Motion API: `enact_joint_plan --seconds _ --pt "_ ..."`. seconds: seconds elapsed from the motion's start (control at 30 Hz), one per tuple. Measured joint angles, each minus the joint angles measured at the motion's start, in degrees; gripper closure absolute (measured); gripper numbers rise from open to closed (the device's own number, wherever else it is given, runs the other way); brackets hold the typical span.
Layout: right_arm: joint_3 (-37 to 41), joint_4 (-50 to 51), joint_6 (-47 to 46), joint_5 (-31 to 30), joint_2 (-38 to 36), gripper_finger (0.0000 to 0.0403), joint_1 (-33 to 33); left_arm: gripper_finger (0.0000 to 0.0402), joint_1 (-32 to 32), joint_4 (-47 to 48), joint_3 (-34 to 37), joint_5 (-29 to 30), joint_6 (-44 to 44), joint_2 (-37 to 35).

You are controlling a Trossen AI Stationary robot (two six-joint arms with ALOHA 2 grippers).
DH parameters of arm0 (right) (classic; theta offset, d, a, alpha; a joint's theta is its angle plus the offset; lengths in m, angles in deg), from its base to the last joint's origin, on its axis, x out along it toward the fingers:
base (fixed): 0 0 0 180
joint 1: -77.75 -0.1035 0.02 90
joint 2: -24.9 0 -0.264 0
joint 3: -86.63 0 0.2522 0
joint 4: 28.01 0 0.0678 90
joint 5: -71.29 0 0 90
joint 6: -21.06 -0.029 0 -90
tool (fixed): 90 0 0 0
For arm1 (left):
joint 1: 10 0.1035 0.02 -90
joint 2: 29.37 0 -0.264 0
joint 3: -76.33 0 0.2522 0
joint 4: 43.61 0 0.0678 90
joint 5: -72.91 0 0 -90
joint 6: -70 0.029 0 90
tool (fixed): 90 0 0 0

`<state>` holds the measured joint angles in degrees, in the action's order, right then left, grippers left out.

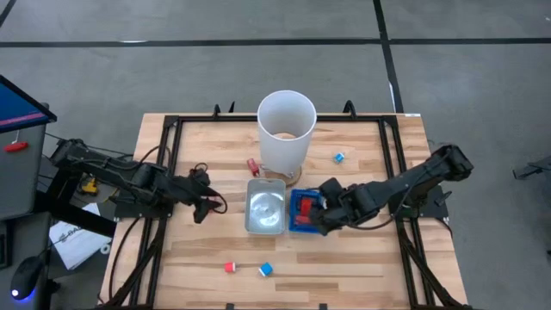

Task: Pick & Place Office items
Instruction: Put the bottom red charger adapter into the gray bin

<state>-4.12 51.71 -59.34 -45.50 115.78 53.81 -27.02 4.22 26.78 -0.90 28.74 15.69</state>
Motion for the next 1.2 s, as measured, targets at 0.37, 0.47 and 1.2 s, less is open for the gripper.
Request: enact_joint_plan --seconds 0.37,0.47,1.2 --pt "0.01 1.34 -6.68 -1.65 -0.21 0.0139 -1.95 0.0161 0.05 12.01 0.00 2.65 -33.83 3.09" --pt "0.00 1.14 -6.98 -1.65 -0.21 0.0139 -1.97 0.0149 0.07 12.40 0.00 1.92 -46.63 5.36" --pt "0.00 4.50 -6.58 -1.85 -3.37 0.0139 -3.48 0.0026 6.61 12.14 -0.02 -8.01 -42.89 24.85"
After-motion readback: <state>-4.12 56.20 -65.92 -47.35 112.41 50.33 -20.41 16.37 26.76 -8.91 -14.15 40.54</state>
